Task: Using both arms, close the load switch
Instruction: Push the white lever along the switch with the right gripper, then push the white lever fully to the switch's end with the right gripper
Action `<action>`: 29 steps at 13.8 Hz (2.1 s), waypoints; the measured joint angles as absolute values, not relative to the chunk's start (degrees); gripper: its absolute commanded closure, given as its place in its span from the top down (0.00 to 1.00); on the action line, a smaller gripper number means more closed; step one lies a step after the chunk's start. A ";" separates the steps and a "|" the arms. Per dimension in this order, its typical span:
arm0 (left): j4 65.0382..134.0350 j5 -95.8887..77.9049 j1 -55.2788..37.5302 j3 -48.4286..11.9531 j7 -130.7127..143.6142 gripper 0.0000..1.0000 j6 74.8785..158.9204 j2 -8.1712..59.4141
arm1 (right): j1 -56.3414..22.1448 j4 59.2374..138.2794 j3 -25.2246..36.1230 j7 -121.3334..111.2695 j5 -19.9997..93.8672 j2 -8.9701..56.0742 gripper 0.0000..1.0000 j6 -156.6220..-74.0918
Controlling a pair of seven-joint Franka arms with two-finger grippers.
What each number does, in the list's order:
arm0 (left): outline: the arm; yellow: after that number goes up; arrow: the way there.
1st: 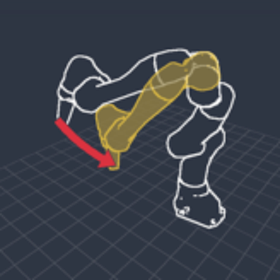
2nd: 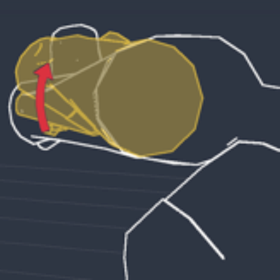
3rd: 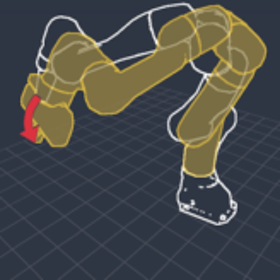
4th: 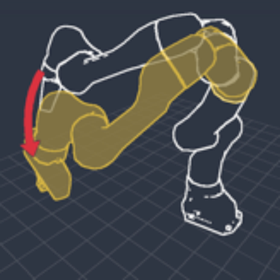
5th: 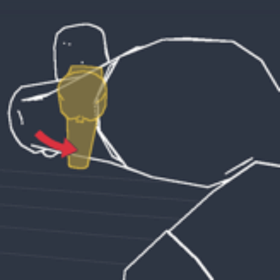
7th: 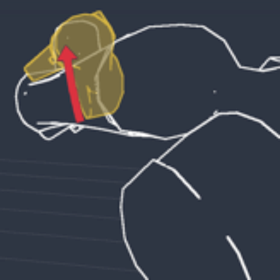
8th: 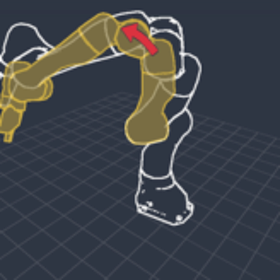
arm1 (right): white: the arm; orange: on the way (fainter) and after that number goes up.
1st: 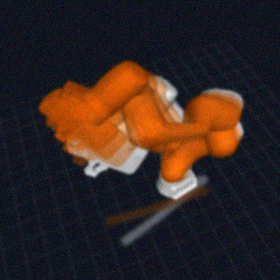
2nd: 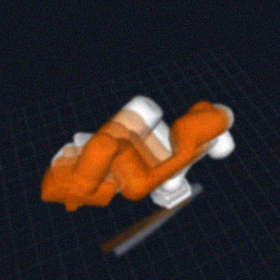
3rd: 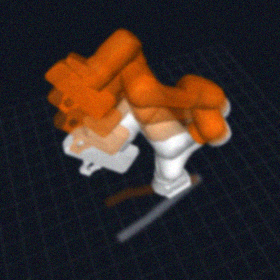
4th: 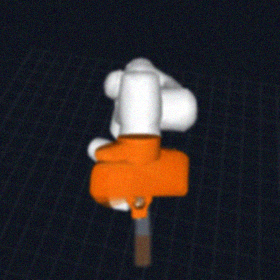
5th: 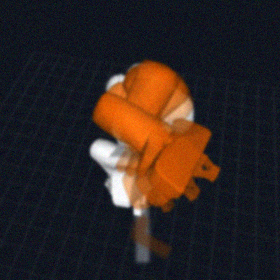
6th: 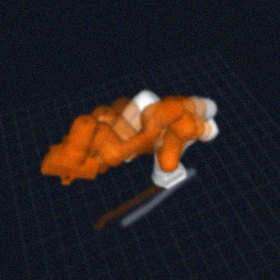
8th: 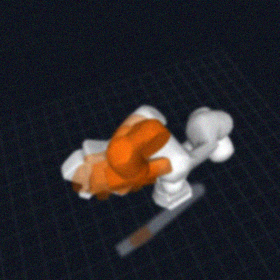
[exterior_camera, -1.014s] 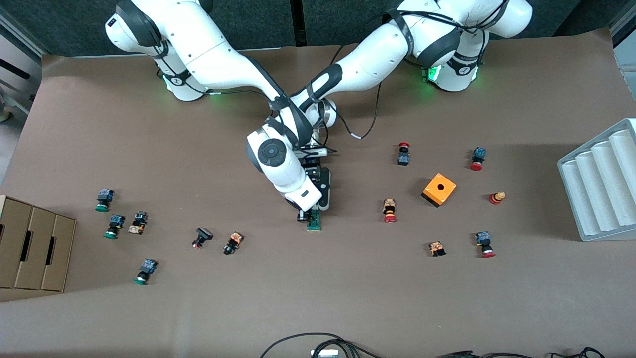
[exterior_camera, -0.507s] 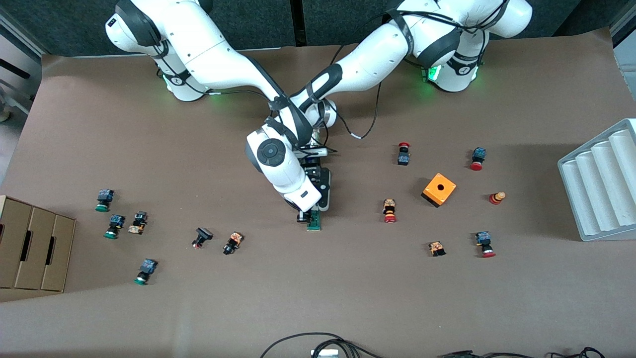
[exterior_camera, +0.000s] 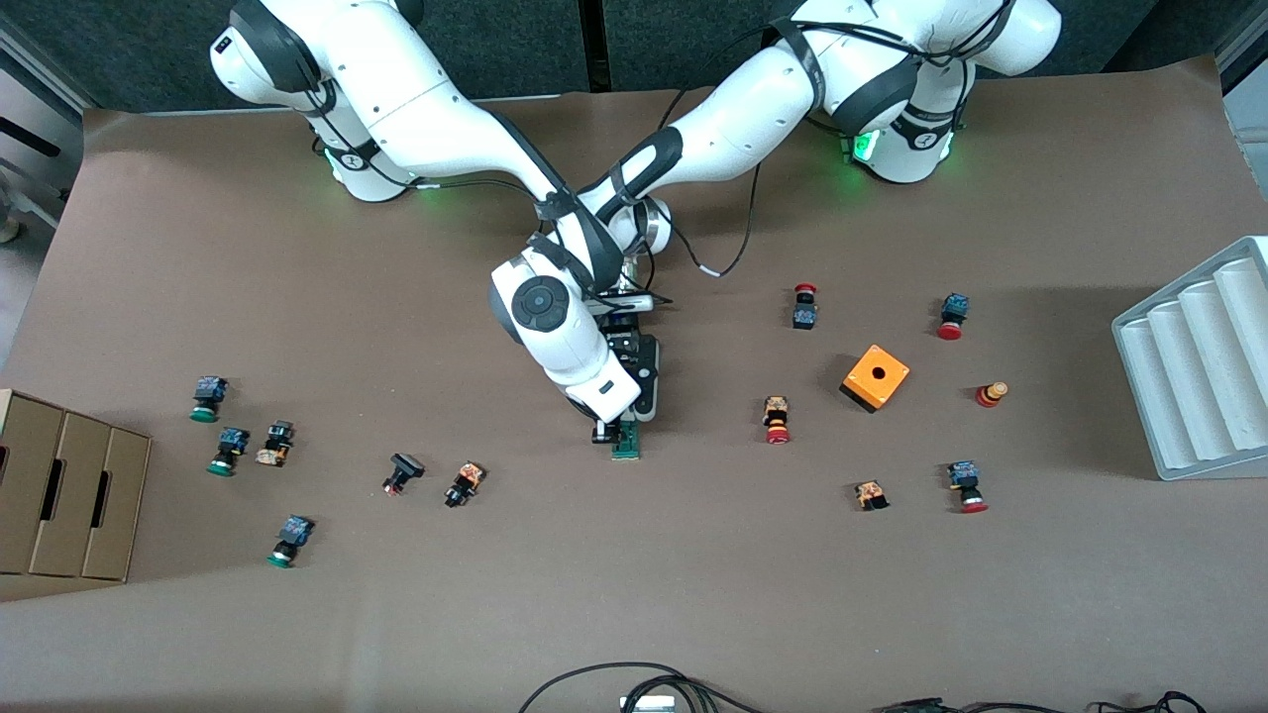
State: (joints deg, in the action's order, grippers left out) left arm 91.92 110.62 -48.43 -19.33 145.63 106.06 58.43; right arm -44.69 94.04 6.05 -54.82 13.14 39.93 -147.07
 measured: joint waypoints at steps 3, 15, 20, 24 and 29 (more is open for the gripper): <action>91.92 110.62 -48.43 -19.33 145.63 0.27 106.06 58.43 | -44.63 93.88 6.10 -54.81 13.14 39.92 0.46 -147.10; 91.92 110.62 -48.43 -19.33 145.63 0.27 106.06 58.43 | -44.42 93.72 6.11 -54.70 13.14 39.74 0.38 -147.78; 91.92 110.62 -48.43 -19.33 145.63 0.27 106.06 58.43 | -43.65 93.01 6.19 -54.64 13.14 39.73 0.37 -147.85; 91.92 110.62 -48.43 -19.33 145.63 0.27 106.06 58.43 | -43.58 92.53 6.25 -54.64 13.14 39.73 0.37 -147.86; 91.92 110.62 -48.43 -19.33 145.63 0.27 106.06 58.43 | -43.57 92.52 6.25 -54.64 13.14 39.78 0.34 -148.22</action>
State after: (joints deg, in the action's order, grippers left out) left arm 91.92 110.62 -48.43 -19.33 145.63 106.06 58.43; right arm -43.57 92.52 6.25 -54.64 13.14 39.78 -148.22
